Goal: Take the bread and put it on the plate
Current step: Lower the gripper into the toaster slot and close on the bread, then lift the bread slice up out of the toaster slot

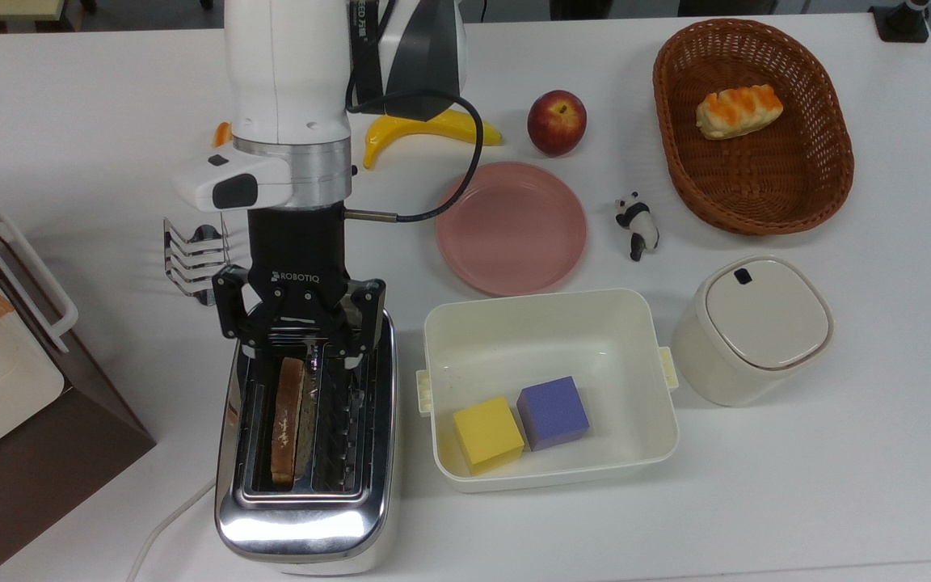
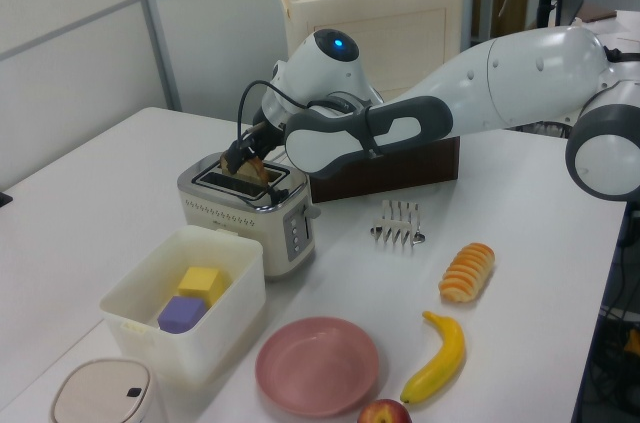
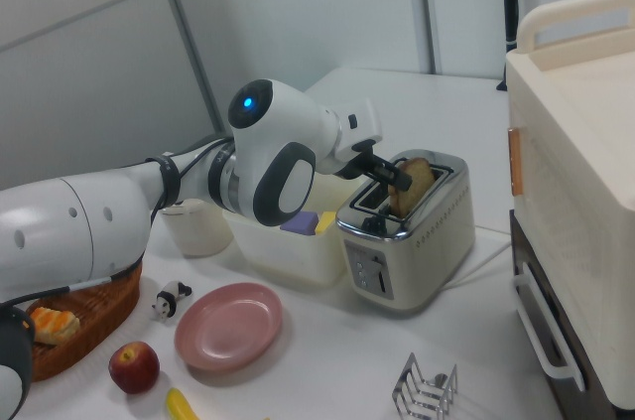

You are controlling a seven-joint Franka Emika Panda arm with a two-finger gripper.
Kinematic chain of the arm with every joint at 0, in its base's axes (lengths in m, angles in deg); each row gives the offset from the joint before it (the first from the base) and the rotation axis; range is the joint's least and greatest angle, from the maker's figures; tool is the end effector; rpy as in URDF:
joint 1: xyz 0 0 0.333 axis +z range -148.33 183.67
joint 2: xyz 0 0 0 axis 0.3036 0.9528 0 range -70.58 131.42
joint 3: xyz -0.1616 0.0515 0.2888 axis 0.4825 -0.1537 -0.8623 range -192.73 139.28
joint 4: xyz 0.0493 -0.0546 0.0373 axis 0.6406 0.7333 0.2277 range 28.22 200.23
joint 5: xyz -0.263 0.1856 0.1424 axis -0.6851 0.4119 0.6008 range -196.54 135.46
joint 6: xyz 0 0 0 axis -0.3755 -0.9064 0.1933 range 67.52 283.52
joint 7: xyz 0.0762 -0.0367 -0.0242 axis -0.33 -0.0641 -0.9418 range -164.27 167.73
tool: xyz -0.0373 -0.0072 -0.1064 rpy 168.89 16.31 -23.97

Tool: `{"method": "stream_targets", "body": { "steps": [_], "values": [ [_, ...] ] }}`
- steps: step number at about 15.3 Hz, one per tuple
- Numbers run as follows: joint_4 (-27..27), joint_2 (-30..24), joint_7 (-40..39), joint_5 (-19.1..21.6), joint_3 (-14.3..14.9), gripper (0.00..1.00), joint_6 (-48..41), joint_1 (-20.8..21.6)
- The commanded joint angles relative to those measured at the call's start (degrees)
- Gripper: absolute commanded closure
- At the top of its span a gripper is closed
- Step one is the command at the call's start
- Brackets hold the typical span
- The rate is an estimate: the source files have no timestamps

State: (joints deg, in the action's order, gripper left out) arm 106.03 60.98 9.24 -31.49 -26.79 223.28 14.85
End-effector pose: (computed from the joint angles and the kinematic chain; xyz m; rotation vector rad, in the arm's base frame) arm 0.7294 -0.0347 0.5014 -2.9017 0.2434 -1.1289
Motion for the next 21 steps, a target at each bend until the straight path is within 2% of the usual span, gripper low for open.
{"method": "stream_targets", "body": {
  "steps": [1, 3, 5, 8, 13, 21],
  "values": [
    [0.8, -0.3, 2.6, 0.6, 0.4, 0.71, 1.3, 0.5],
    [0.7, -0.3, 2.7, 0.6, 0.4, 0.9, 1.3, 0.5],
    [0.7, -0.4, 2.7, 0.6, 0.4, 0.97, 1.3, 0.5],
    [0.4, -0.7, 2.9, 0.6, 0.4, 0.99, 1.3, 0.5],
    [-1.5, -2.6, 10.1, 0.6, 0.5, 1.0, 1.2, 0.0],
    [0.1, -10.7, 11.1, 2.0, 0.4, 1.0, -1.7, -0.2]
  ]
}}
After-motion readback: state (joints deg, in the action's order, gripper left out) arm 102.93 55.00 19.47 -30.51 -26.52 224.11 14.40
